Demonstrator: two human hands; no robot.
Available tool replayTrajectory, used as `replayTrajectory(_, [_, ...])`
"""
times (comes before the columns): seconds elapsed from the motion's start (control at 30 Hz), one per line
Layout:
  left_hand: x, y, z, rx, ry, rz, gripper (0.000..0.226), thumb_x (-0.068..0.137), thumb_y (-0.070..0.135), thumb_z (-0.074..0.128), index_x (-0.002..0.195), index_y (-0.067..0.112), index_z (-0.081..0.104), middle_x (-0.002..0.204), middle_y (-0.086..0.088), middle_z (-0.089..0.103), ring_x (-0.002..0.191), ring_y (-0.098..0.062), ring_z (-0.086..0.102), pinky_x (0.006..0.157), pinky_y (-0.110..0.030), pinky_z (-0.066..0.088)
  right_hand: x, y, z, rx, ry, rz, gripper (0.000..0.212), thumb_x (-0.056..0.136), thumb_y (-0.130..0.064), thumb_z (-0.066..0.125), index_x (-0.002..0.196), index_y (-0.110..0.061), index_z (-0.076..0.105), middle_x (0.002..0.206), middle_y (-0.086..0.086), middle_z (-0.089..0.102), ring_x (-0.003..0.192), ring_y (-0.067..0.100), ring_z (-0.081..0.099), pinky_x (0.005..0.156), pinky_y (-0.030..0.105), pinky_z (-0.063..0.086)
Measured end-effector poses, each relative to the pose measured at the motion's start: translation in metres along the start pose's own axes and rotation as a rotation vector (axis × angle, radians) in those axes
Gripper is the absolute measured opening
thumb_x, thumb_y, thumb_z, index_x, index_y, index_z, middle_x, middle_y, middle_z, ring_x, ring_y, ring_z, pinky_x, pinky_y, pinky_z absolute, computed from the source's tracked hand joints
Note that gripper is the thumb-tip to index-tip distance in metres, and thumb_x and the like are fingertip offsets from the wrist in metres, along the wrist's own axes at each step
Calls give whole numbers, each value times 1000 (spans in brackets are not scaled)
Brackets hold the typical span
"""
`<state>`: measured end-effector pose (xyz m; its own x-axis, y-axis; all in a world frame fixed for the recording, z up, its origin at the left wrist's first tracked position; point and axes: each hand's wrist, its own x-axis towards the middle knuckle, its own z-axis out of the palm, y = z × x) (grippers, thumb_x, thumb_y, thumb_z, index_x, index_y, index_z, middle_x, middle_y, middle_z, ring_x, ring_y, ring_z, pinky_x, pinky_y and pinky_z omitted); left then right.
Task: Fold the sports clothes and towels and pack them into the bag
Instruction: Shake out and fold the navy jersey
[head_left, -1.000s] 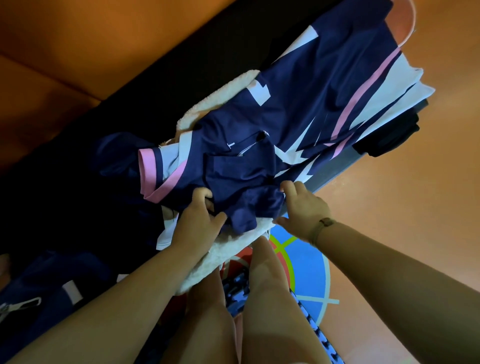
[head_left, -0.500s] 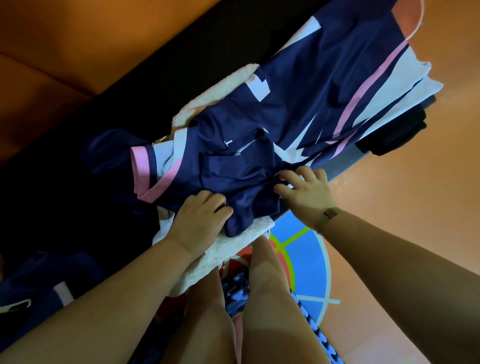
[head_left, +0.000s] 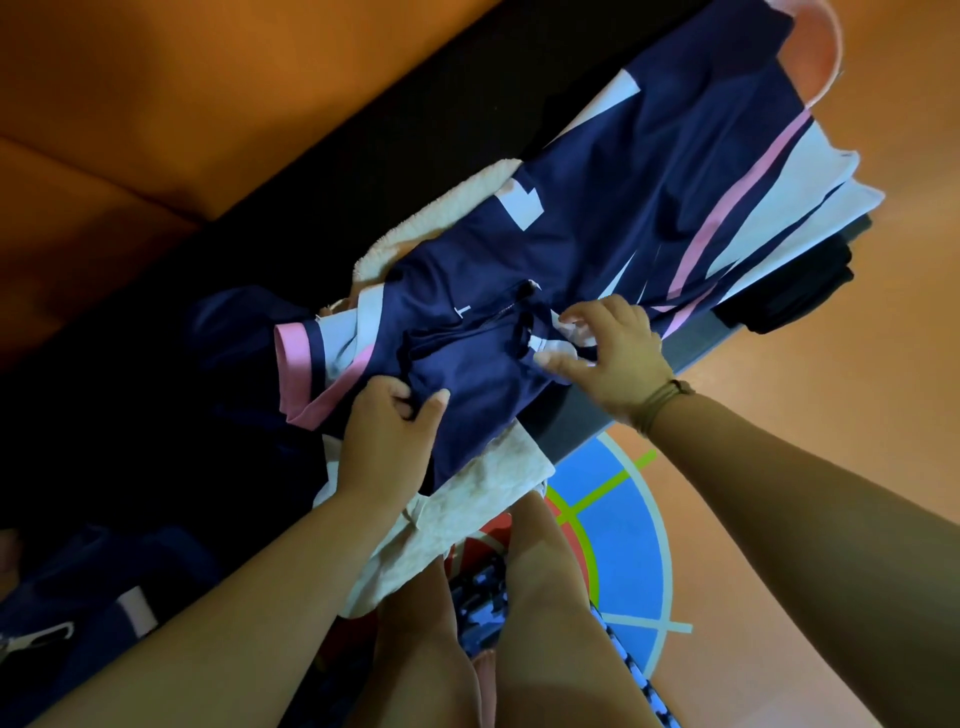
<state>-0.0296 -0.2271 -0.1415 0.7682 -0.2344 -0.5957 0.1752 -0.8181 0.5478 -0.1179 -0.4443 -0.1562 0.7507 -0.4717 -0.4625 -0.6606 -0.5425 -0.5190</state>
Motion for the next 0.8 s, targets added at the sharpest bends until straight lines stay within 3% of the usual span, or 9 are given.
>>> replayTrajectory(0.07, [-2,-1,4,-40,38,-53,44,77,38,74,99,8,50,92,-2,51,75,-15,54,63,-17,38,-3,2,-2,-185,-81,-114,82,59,-72,65,123,-24,50,123,-2,43,113,23,35,95,41,27])
replayTrajectory(0.13, [-2,-2,6,-67,39,-103,56,77,37,75,114,5,48,107,-5,51,87,-18,57,72,-23,43,-3,6,1,-330,-132,-175,82,63,-60,74,128,-19,46,130,0,43,118,26,36,97,42,23])
replayTrajectory(0.17, [-2,-1,7,-78,25,-114,51,79,35,74,113,6,50,106,-5,54,88,-17,57,73,-24,43,-3,8,4,-367,-116,-191,73,68,-53,74,127,-17,49,129,1,46,119,27,38,97,43,23])
replayTrajectory(0.23, [-1,2,4,-29,-18,-99,26,85,31,67,92,10,54,85,0,58,77,-15,54,67,-23,38,-2,9,8,-359,-28,-203,45,81,-41,68,113,-13,57,121,3,54,116,29,44,93,42,22])
replayTrajectory(0.33, [5,-1,-1,40,-94,-62,37,91,27,60,62,14,39,57,1,43,58,-18,43,58,-31,30,2,9,10,-268,49,-131,26,90,-37,56,100,-13,58,106,2,59,108,26,49,87,38,21])
replayTrajectory(0.5, [4,-4,-3,8,-188,-66,38,89,27,60,63,15,36,55,-2,40,61,-29,49,65,-45,45,10,11,-1,-258,-60,18,26,94,-46,45,94,-20,48,91,3,67,88,30,58,88,38,20])
replayTrajectory(0.63, [-4,3,-11,23,-178,-17,26,88,29,63,71,18,47,62,1,54,68,-25,61,70,-41,50,15,6,-7,-255,-48,68,27,91,-48,50,94,-21,48,93,2,68,90,29,59,92,41,23])
replayTrajectory(0.7, [-5,8,-21,107,-165,92,15,87,28,65,84,20,52,73,6,59,73,-16,60,71,-34,50,11,-1,-6,-282,45,71,29,89,-43,56,104,-19,53,105,2,63,103,28,55,93,42,23])
replayTrajectory(0.8, [2,3,-42,368,-23,591,18,84,20,67,96,10,57,87,-3,58,81,-24,53,76,-36,45,-9,-17,4,-271,134,47,30,86,-35,62,108,-15,57,110,7,57,108,31,49,90,42,25])
